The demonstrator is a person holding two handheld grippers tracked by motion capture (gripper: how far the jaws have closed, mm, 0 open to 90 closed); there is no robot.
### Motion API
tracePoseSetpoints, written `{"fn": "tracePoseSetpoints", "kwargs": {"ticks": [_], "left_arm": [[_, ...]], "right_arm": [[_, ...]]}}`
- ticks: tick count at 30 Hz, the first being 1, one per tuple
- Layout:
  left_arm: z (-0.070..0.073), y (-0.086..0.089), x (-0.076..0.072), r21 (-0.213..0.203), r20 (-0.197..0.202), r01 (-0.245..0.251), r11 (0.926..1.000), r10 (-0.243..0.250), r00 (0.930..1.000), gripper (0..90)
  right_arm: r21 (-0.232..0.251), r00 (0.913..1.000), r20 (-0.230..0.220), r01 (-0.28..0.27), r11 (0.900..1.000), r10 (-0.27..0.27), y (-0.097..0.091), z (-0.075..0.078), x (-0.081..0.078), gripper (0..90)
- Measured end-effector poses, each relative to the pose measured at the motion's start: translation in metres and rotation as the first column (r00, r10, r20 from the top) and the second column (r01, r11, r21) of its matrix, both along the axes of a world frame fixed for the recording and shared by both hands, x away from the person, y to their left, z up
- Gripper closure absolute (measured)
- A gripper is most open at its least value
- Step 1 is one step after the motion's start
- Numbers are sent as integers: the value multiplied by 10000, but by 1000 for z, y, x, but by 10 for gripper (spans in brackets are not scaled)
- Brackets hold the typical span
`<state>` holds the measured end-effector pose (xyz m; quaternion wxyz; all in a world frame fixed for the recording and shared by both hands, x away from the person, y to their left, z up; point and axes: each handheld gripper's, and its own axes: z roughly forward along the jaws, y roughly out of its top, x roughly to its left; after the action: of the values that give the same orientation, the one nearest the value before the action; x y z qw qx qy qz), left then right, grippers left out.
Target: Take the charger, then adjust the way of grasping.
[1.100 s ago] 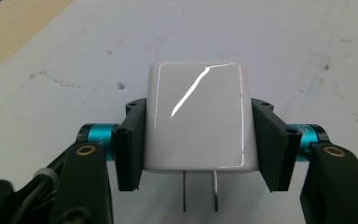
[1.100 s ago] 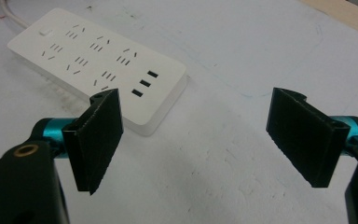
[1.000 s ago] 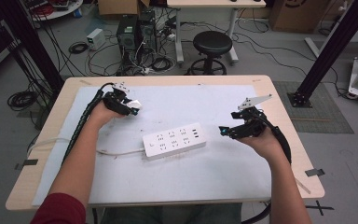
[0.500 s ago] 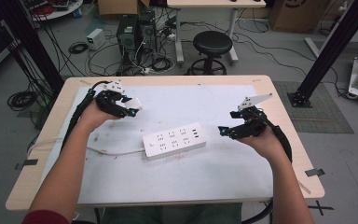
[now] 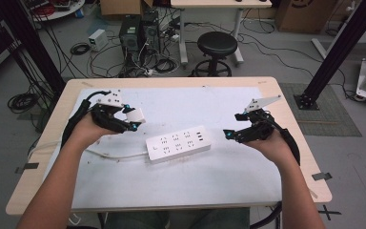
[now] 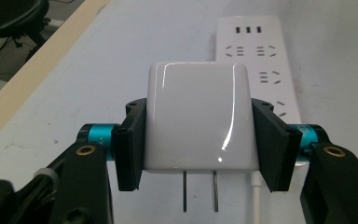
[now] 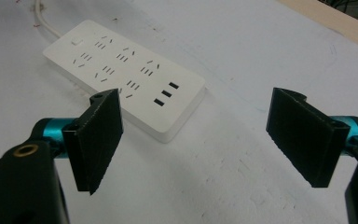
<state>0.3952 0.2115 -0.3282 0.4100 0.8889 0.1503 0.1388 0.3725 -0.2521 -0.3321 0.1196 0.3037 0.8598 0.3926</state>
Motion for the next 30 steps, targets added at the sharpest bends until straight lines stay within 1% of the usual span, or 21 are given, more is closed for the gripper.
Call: {"fn": "tracePoseSetpoints", "kwargs": {"ticks": [1,4,5,6,8,9,11,13,14,18,19,20,21,22,23,24,25,27,28,29,30], "left_arm": [[-1,-1,-9,-88,2,85,9999,-85,10000,425],[-2,-1,-11,-104,-10,106,9999,-106,9999,425],[-4,-1,-14,-226,-131,148,9996,-151,9998,425],[-5,-1,-14,-151,-78,155,9998,-157,9998,425],[-7,-1,-14,-147,-109,191,9997,-193,9998,425],[-8,-2,-14,-241,-162,157,9996,-161,9997,425],[-9,-4,-13,-301,-166,214,9993,-220,9996,425],[-8,-5,-12,-260,-102,247,9994,-250,9996,425],[-9,-6,-12,-211,-73,299,9993,-301,9995,425],[-11,-12,-13,-287,-35,434,9986,-435,9990,425],[-12,-17,-14,-280,-15,600,9978,-601,9982,425],[-12,-19,-14,-351,-13,631,9974,-632,9980,425],[-13,-21,-15,-328,66,731,9968,-729,9973,425],[-14,-24,-15,-435,26,755,9962,-755,9971,425],[-14,-24,-15,-435,26,755,9962,-755,9971,425],[-16,-30,-16,-424,94,889,9951,-886,9960,425],[-17,-33,-16,-445,113,918,9948,-914,9958,425],[-18,-35,-16,-401,120,993,9942,-989,9950,425],[-21,-42,-17,-394,183,1077,9934,-1071,9941,425],[-22,-45,-18,-521,165,1147,9920,-1140,9933,425],[-23,-47,-18,-535,225,1223,9910,-1213,9924,425]], "right_arm": [[75,10000,8,-3,10000,3,0,0,0,189],[50,10000,1,6,10000,-6,0,1,0,189],[35,10000,41,-30,10000,30,0,1,0,189],[18,10000,0,-45,10000,45,1,1,0,189],[6,10000,16,-54,10000,54,2,2,1,189],[-17,10000,12,-56,10000,56,2,2,1,189],[-23,10000,5,-80,10000,80,3,3,2,189],[7,9999,33,-113,9999,113,3,5,2,189],[39,9999,35,-132,9999,132,3,5,3,189],[28,9999,-47,-141,9999,141,5,7,4,189],[3,9999,-17,-166,9999,166,5,7,4,189],[18,9998,-85,-192,9998,192,9,7,4,189],[12,9997,-105,-206,9998,206,10,7,4,189],[-43,9995,-151,-283,9996,282,13,6,5,189],[-43,9995,-151,-283,9996,282,13,6,5,189],[-24,9987,-254,-439,9990,438,19,6,6,189],[-13,9986,-281,-459,9989,459,21,6,6,189],[-5,9977,-354,-580,9983,580,27,6,6,189],[28,9969,-375,-684,9977,685,31,7,6,189],[79,9965,-413,-720,9974,722,34,7,6,189],[116,9959,-435,-791,9968,795,37,7,5,189]]}}
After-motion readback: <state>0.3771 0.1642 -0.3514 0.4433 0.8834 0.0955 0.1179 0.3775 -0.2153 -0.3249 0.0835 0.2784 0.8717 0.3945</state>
